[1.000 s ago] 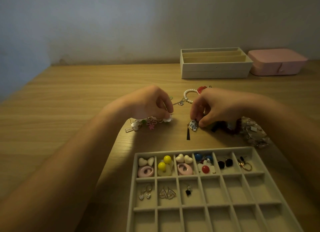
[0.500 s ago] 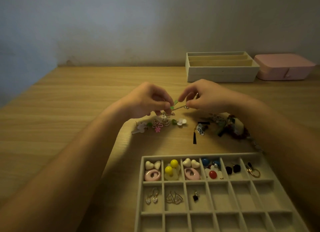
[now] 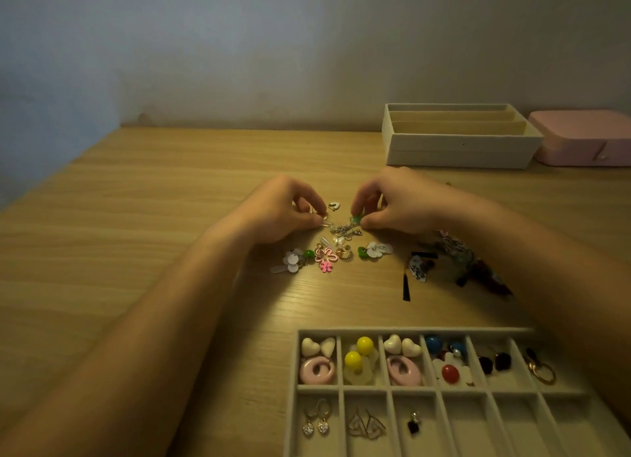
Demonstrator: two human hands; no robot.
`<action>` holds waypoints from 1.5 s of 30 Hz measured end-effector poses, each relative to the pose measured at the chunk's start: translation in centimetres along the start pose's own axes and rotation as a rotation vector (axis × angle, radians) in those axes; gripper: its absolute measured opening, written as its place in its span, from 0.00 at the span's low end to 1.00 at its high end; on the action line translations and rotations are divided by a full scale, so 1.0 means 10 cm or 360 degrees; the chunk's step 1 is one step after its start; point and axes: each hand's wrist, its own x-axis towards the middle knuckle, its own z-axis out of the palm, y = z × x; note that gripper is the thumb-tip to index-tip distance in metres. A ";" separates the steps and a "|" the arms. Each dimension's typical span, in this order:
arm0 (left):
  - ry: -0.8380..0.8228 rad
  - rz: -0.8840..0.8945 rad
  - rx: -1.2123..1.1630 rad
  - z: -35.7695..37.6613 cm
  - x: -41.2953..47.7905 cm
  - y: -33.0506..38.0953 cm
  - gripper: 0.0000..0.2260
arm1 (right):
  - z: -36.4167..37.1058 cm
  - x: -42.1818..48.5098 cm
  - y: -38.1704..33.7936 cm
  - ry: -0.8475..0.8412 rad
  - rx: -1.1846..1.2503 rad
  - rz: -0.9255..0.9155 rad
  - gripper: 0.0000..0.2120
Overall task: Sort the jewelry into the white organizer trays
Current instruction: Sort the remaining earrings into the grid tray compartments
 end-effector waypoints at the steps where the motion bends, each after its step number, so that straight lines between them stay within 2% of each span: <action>1: 0.0021 0.0007 0.0009 0.00 0.00 -0.01 0.06 | -0.01 0.01 0.01 -0.0012 0.0001 0.0007 0.08; 8: 0.0051 0.0062 -0.0143 0.00 0.00 -0.12 0.03 | -0.22 -0.04 0.01 -0.0342 -0.0017 0.0104 0.07; 11: 0.0050 0.0045 -0.0400 -0.03 -0.04 -0.16 0.02 | -0.24 0.00 -0.02 -0.0228 0.0041 0.0063 0.03; 15: 0.0142 0.0065 -0.0857 -0.07 -0.13 -0.19 0.02 | -0.17 0.13 -0.09 0.0034 0.0182 0.0022 0.08; 21: 0.0252 0.0077 -0.1235 -0.13 -0.18 -0.15 0.05 | -0.05 0.29 -0.17 0.0056 0.0292 0.0021 0.16; 26: 0.0309 0.0119 -0.1562 -0.15 -0.19 -0.11 0.05 | 0.05 0.32 -0.22 -0.0111 0.0279 0.0000 0.14; 30: 0.0326 0.0118 -0.1743 -0.17 -0.19 -0.12 0.07 | 0.11 0.31 -0.23 -0.0136 0.0186 -0.0068 0.12; 33: 0.0288 0.0107 -0.1781 -0.17 -0.20 -0.12 0.10 | 0.08 0.28 -0.23 -0.0161 0.0185 -0.0048 0.10; 36: 0.0219 0.0106 -0.1743 -0.18 -0.20 -0.12 0.08 | 0.03 0.22 -0.21 -0.0232 0.0229 -0.0003 0.10; 41: -0.0010 0.0106 -0.1518 -0.18 -0.22 -0.14 0.04 | -0.09 0.14 -0.15 -0.0379 0.0187 0.0068 0.08; 45: -0.0039 0.0063 -0.1277 -0.19 -0.22 -0.19 0.05 | -0.13 0.12 -0.14 -0.0460 0.0106 0.0087 0.04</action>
